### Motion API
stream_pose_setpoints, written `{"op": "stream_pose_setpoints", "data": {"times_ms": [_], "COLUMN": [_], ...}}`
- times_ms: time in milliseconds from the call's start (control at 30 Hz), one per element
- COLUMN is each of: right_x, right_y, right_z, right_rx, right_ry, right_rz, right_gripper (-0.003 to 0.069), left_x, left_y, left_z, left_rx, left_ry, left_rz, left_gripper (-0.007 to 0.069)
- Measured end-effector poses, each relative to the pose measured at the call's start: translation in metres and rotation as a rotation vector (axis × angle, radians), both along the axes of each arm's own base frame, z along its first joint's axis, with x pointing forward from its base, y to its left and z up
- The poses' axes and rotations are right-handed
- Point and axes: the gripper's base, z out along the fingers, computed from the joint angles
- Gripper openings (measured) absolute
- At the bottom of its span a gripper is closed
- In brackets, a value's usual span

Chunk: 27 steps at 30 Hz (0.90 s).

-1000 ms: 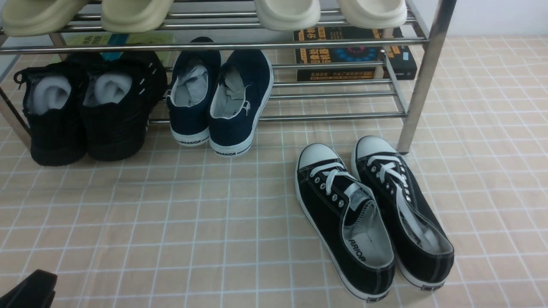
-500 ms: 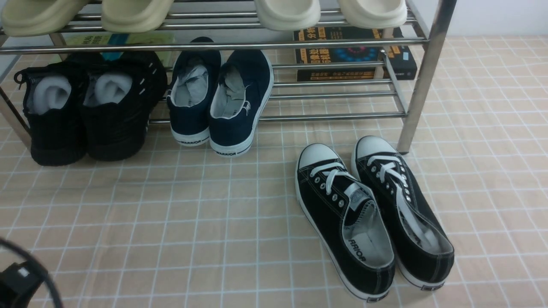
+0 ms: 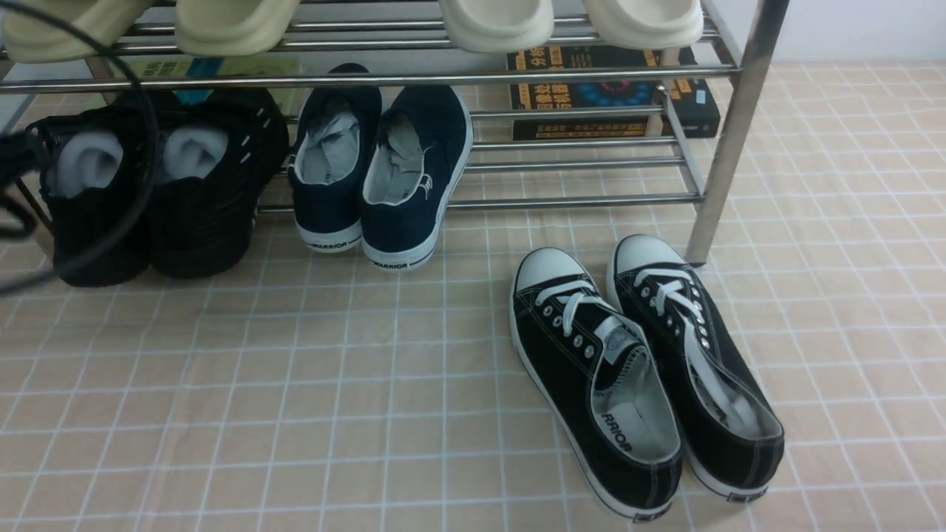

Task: Take the shoes off the shelf from the light coffee tablecloth by hand.
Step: 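Grasp the leftmost shoe on the bottom shelf of the shoe rack with the left gripper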

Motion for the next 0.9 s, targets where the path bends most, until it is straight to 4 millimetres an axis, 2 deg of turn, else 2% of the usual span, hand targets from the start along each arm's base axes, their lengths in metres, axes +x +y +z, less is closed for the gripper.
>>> {"op": "stream_pose_setpoints", "data": {"times_ms": [33,100,133,300,433,467,533,900], "right_x": [0.0,0.0,0.0,0.0,0.0,0.0,0.0,0.0], "right_y": [0.0,0.0,0.0,0.0,0.0,0.0,0.0,0.0], "right_z": [0.0,0.0,0.0,0.0,0.0,0.0,0.0,0.0], "right_rx": [0.0,0.0,0.0,0.0,0.0,0.0,0.0,0.0], "right_ry": [0.0,0.0,0.0,0.0,0.0,0.0,0.0,0.0], "right_rz": [0.0,0.0,0.0,0.0,0.0,0.0,0.0,0.0], "right_gripper": [0.024,0.024,0.024,0.024,0.024,0.024,0.024,0.024], "left_x": [0.017,0.031,0.049,0.094,0.111,0.117,0.123,0.15], "left_y": [0.002,0.004,0.006,0.006,0.006,0.006,0.007,0.011], "left_z": [0.008,0.007,0.011,0.005,-0.006,-0.014,-0.025,-0.076], "left_rx": [0.01,0.021,0.033,0.045,0.046,0.048,0.061,0.147], "left_ry": [0.016,0.049,0.067,0.112,0.142,0.168,0.208,0.333], "left_rz": [0.034,0.055,0.078,0.1,0.103,0.107,0.112,0.102], "left_gripper": [0.0108,0.0131,0.0171,0.0305,0.0388,0.0424,0.0442,0.0451]}}
